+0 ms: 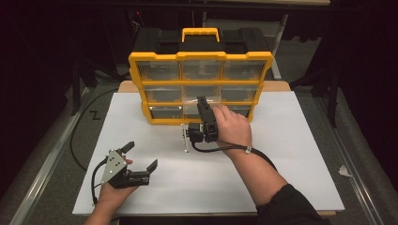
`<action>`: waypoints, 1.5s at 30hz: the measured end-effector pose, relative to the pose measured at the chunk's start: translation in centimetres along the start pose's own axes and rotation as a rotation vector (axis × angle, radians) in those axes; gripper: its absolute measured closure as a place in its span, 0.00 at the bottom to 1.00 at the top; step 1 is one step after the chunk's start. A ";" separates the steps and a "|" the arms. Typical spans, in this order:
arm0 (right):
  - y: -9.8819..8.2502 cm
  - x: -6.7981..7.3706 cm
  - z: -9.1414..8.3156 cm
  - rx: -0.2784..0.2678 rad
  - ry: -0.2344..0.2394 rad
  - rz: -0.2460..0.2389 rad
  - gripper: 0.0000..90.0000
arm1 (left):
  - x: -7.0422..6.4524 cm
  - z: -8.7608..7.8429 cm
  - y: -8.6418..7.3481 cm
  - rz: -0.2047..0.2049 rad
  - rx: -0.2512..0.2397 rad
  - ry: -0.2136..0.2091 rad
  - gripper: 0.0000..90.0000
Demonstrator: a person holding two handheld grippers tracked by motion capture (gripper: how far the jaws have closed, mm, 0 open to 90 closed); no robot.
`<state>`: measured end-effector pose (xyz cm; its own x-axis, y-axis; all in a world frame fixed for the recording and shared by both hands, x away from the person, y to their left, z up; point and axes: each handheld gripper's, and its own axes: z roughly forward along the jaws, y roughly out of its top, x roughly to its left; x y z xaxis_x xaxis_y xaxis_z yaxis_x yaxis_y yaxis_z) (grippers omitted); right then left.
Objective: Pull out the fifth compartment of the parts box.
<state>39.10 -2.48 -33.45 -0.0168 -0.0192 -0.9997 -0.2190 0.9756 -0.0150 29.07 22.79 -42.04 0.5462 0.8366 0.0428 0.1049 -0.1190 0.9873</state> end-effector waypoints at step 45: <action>-0.6 -0.5 -2.8 0.038 0.089 0.061 0.86 | -0.1 0.0 0.0 0.004 0.005 -0.006 0.00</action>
<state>36.53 -3.63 -32.87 -0.1159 0.0226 -0.9930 -0.1776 0.9832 0.0431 29.04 22.67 -42.07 0.5516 0.8328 0.0455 0.1071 -0.1248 0.9864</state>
